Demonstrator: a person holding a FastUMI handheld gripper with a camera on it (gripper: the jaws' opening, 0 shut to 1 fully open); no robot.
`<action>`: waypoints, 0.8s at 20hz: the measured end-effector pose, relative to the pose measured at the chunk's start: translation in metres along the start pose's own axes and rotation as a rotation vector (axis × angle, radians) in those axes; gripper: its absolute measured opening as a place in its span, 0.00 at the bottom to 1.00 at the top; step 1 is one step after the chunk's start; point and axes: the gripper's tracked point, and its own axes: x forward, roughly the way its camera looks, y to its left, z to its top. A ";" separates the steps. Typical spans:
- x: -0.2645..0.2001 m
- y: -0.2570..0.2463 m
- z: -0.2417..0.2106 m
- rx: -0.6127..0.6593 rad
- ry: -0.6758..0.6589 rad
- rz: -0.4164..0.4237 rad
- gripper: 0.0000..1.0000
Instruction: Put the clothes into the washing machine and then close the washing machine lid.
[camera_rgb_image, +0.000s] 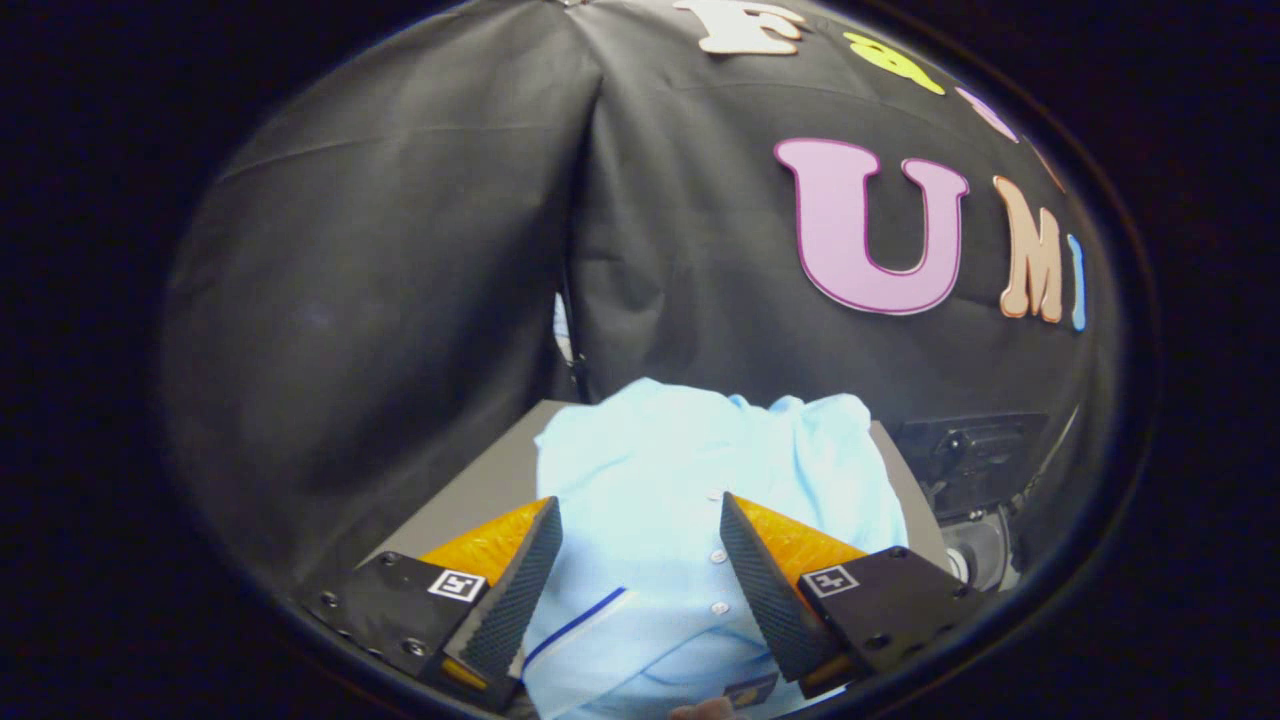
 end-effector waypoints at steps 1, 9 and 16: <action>0.008 -0.010 -0.002 0.005 0.027 -0.022 1.00; 0.048 -0.023 -0.019 -0.021 0.194 0.023 0.74; 0.036 -0.010 -0.011 -0.098 0.144 0.108 0.16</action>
